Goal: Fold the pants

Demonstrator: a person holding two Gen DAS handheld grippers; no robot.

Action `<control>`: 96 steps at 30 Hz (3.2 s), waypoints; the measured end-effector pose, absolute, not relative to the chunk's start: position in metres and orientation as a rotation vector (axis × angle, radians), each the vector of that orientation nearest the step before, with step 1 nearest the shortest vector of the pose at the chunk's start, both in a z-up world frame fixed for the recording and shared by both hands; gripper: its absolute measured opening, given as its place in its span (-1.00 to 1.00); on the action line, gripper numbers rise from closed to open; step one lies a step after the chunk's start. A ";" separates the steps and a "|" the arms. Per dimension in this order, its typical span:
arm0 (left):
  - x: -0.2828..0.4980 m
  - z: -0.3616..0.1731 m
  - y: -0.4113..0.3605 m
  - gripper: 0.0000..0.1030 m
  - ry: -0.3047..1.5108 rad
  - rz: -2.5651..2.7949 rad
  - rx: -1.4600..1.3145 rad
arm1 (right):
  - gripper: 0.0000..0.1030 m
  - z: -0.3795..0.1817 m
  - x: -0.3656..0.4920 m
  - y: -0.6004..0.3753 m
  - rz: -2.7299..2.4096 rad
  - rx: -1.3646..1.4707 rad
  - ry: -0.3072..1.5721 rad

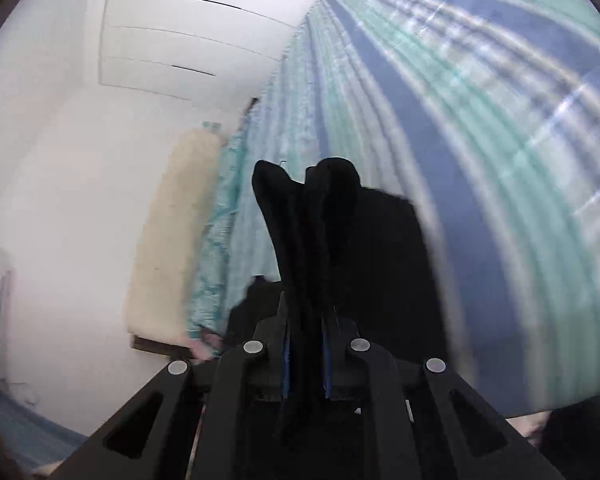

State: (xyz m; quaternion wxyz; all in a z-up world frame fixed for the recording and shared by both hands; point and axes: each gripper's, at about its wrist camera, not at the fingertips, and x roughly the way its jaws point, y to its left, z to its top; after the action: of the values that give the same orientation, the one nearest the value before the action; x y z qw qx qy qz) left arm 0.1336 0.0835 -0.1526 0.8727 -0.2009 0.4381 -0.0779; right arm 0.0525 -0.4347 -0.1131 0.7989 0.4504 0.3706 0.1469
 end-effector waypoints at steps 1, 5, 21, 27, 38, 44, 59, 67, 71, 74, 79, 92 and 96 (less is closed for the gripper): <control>0.130 -0.150 0.086 0.79 0.898 -0.153 -0.388 | -0.76 -0.114 0.062 -0.416 0.350 0.995 0.787; 0.119 -0.139 0.096 0.79 0.817 -0.077 -0.239 | -0.76 -0.123 0.108 -0.339 0.455 1.066 0.799; 0.111 -0.144 0.144 0.80 0.797 -0.012 -0.346 | -0.75 -0.201 0.227 -0.127 0.489 0.988 0.989; 0.110 -0.145 0.147 0.80 0.801 -0.009 -0.359 | -0.63 -0.214 0.235 -0.088 0.425 0.815 1.053; 0.111 -0.149 0.132 0.79 0.835 -0.353 -0.548 | 0.79 -0.175 0.210 -0.111 0.501 0.772 1.014; 0.117 -0.136 0.050 0.63 0.850 -0.466 -0.200 | 0.87 -0.135 0.134 -0.148 0.372 0.343 0.971; 0.145 -0.170 0.025 0.06 1.003 -0.290 -0.068 | 0.87 -0.138 0.057 -0.217 0.257 0.402 0.881; 0.151 -0.185 0.032 -0.75 1.064 -0.314 -0.145 | 0.87 -0.138 0.065 -0.207 0.275 0.395 0.873; 0.142 -0.175 0.046 -0.78 1.011 -0.291 -0.173 | 0.87 -0.136 0.065 -0.203 0.273 0.357 0.867; 0.131 -0.162 0.058 -0.78 0.962 -0.265 -0.182 | 0.87 -0.136 0.064 -0.207 0.250 0.350 0.859; 0.139 -0.186 0.071 -0.78 1.038 -0.215 -0.197 | 0.87 -0.138 0.062 -0.220 0.165 0.331 0.852; 0.133 -0.184 0.060 -0.68 1.024 -0.221 -0.127 | 0.79 -0.201 0.122 -0.187 0.315 0.341 1.071; 0.129 -0.169 0.073 -0.35 0.963 -0.163 -0.182 | 0.80 -0.196 0.120 -0.190 0.322 0.345 1.030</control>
State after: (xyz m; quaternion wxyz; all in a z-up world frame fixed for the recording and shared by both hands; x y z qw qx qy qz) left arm 0.1294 0.0732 -0.1687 0.8791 -0.0873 0.4620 -0.0784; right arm 0.1199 -0.1898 -0.1955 0.8438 0.1632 0.4878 0.1526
